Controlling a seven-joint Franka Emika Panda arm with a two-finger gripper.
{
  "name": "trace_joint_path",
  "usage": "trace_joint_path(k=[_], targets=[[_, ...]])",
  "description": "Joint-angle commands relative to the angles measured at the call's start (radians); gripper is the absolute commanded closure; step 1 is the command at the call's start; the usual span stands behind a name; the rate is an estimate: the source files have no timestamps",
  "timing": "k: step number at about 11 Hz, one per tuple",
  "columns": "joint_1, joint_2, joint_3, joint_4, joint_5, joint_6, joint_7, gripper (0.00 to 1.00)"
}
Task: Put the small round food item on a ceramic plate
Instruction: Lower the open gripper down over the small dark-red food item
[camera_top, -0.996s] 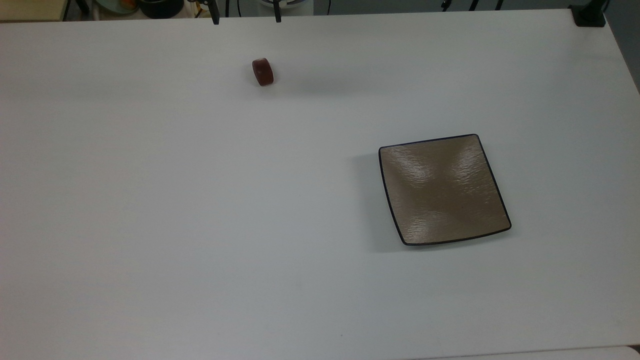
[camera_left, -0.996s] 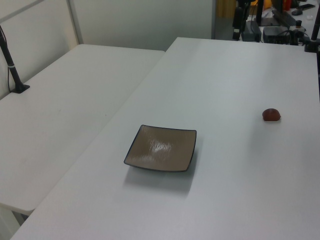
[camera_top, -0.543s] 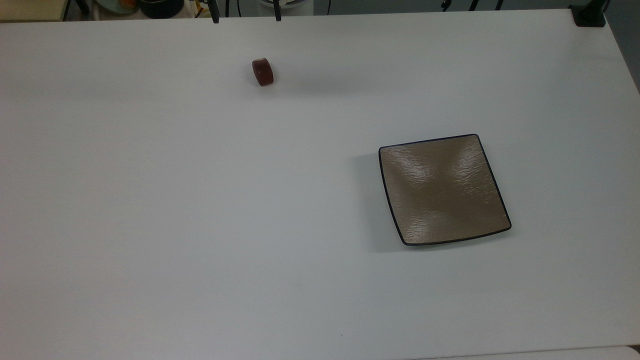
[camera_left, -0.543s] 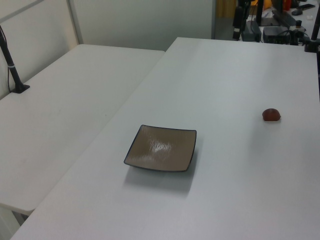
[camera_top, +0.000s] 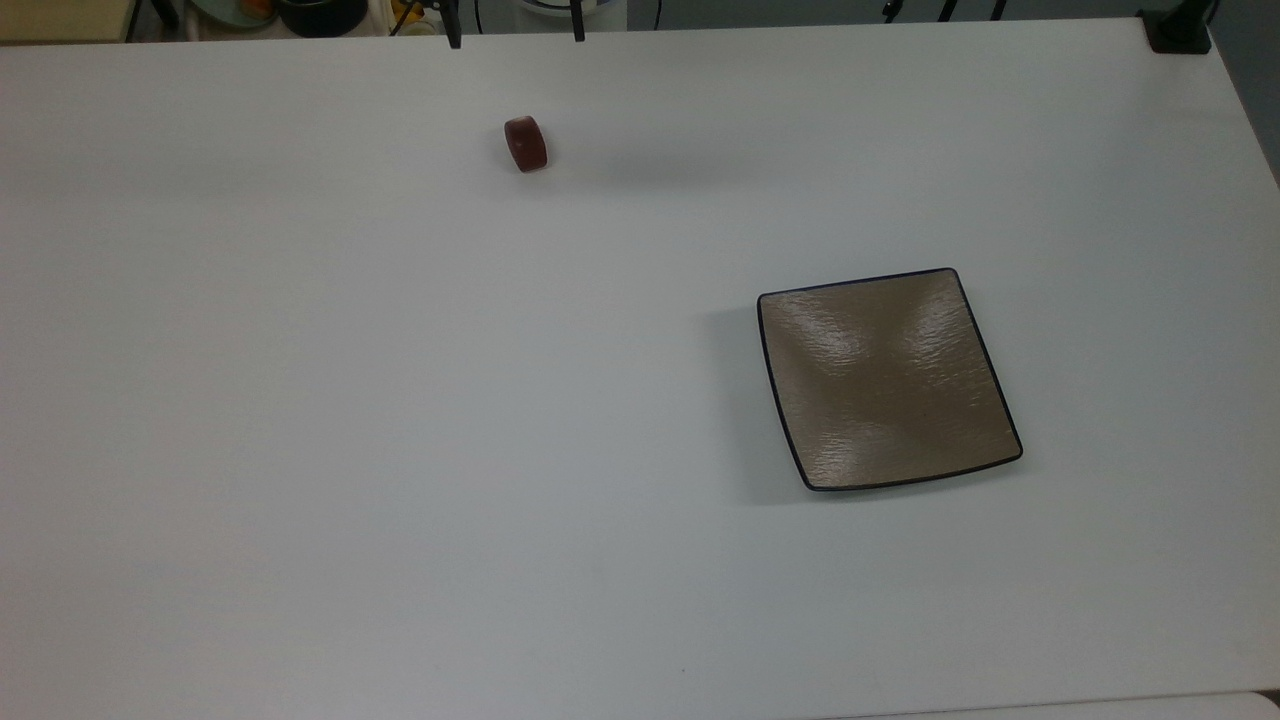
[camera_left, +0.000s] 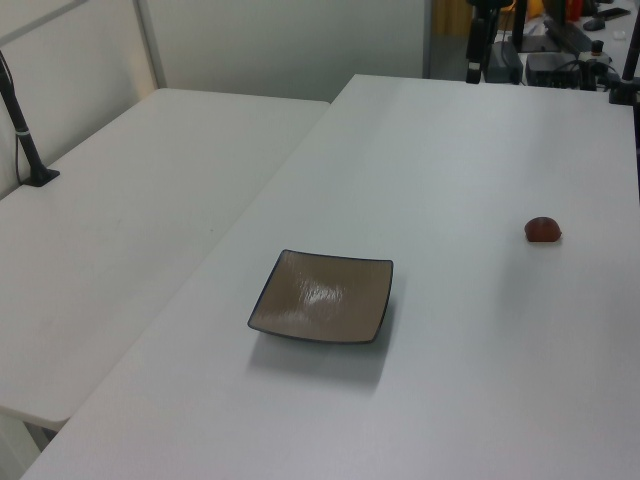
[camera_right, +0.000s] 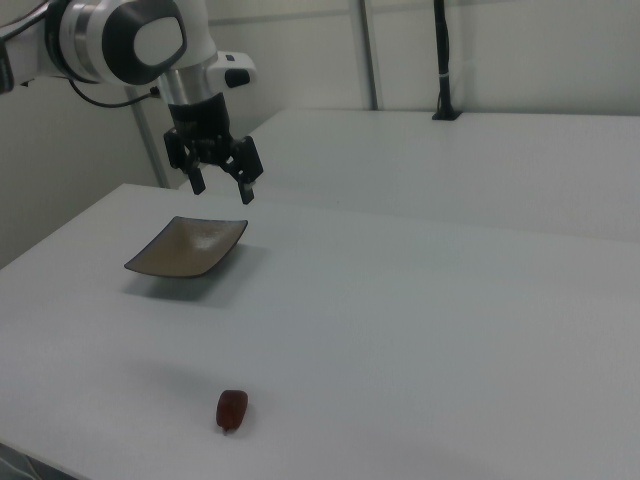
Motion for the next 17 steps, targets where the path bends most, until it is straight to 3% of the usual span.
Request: trace_joint_path(k=[1, 5, 7, 10, 17], targets=[[0.008, -0.009, -0.005, -0.065, 0.002, 0.002, 0.003, 0.00], [0.010, -0.020, -0.005, -0.191, -0.055, 0.008, -0.011, 0.00], [0.005, -0.020, -0.010, -0.229, -0.063, -0.033, -0.134, 0.00], [0.010, -0.024, -0.012, -0.327, -0.093, -0.029, -0.163, 0.00], [0.001, -0.127, -0.013, -0.668, -0.107, 0.328, -0.161, 0.00]])
